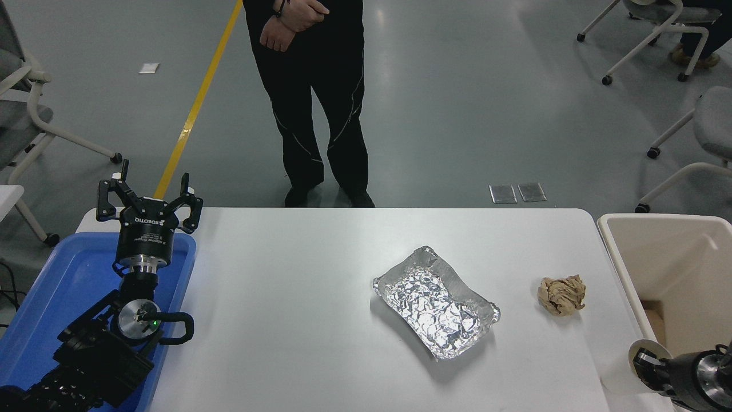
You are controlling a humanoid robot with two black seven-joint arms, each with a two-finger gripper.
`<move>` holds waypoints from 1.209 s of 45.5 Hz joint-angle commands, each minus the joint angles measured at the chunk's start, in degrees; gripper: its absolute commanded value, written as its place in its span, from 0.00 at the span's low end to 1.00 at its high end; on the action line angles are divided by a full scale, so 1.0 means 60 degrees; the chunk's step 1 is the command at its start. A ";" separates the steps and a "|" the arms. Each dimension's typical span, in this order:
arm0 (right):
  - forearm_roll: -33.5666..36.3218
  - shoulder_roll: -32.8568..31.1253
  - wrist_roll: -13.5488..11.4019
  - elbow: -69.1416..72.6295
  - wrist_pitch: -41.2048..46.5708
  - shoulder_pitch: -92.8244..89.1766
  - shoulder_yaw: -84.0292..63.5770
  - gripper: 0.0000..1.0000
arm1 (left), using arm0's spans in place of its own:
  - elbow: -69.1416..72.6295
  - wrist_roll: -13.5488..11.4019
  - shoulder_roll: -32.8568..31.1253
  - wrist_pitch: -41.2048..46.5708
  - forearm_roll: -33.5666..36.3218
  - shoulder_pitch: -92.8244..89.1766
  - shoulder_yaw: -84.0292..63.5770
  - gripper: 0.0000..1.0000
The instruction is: Pick up paper cup place in dustbin
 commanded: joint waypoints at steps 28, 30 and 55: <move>-0.1592 0.0384 0.0039 0.1910 0.6018 1.0621 -0.4214 0.00 | 0.0007 0.0000 0.0000 -0.0001 0.0000 0.0000 0.0000 0.99; -0.1607 0.0487 0.0039 0.1910 0.6457 1.1060 -0.4272 0.00 | 0.0007 0.0000 0.0000 -0.0001 0.0000 0.0000 -0.0015 0.99; -0.1841 0.0927 0.0039 0.1852 0.7485 1.2688 -0.4815 0.00 | 0.0007 0.0000 0.0000 -0.0001 0.0000 0.0000 0.0000 0.99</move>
